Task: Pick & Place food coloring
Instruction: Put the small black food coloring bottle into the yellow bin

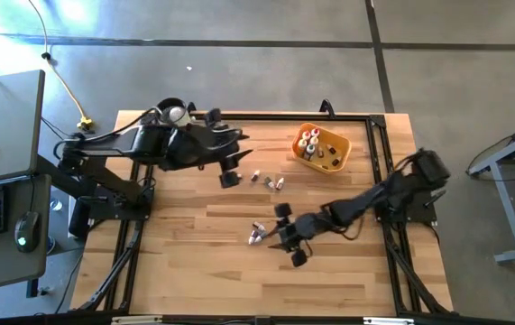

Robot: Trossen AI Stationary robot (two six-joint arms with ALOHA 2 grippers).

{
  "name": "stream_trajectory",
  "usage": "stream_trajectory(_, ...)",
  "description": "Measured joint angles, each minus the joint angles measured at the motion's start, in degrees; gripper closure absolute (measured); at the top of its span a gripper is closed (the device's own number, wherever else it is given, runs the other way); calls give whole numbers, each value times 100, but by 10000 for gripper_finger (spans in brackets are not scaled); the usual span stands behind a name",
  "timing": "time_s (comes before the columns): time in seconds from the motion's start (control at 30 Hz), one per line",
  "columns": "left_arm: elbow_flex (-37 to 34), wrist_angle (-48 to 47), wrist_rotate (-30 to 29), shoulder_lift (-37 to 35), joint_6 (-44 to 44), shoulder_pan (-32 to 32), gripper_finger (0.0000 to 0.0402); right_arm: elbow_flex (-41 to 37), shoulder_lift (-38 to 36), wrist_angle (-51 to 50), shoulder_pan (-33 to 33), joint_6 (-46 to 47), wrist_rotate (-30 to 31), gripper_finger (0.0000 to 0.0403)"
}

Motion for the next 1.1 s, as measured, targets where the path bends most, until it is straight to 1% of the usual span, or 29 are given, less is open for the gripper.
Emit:
stream_trajectory(0.07, -4, -301, -267, -30, -139, -113, 250, -2, 380, 259, -208, -60, -196, 263)
stream_trajectory(0.2, -4, -602, -742, -28, -260, -266, 250, -4, 1020, 646, -510, -97, -494, 263)
stream_trajectory(0.4, -144, -648, -729, 53, -261, -247, 250, 11, 1589, 928, -744, -473, -785, 263)
stream_trajectory(0.5, -275, -639, -732, 38, -263, -248, 250, 20, 1735, 967, -825, -463, -924, 263)
stream_trajectory(0.67, -425, -639, -838, 44, -297, -248, 250, 20, 1785, 1043, -850, -333, -914, 273)
stream_trajectory(0.77, -468, -647, -930, 45, -300, -248, 250, 15, 1767, 1070, -846, -333, -960, 297)
stream_trajectory(0.83, -468, -632, -972, 45, -307, -248, 250, 15, 1675, 1018, -846, -296, -1102, 318)
stream_trajectory(0.9, -468, -632, -972, 43, -309, -248, 250, 4, 1491, 872, -846, -142, -1192, 336)
stream_trajectory(0.97, -468, -639, -970, 43, -325, -248, 250, -22, 1203, 561, -846, -49, -1184, 344)
stream_trajectory(1.03, -468, -638, -970, 43, -369, -248, 250, -20, 687, 70, -844, -55, -978, 343)
stream_trajectory(1.07, -468, -639, -971, 43, -395, -248, 250, -1, 372, -223, -840, -66, -755, 340)
stream_trajectory(1.1, -468, -647, -969, 43, -411, -248, 250, 4, 37, -631, -833, -51, -402, 333)
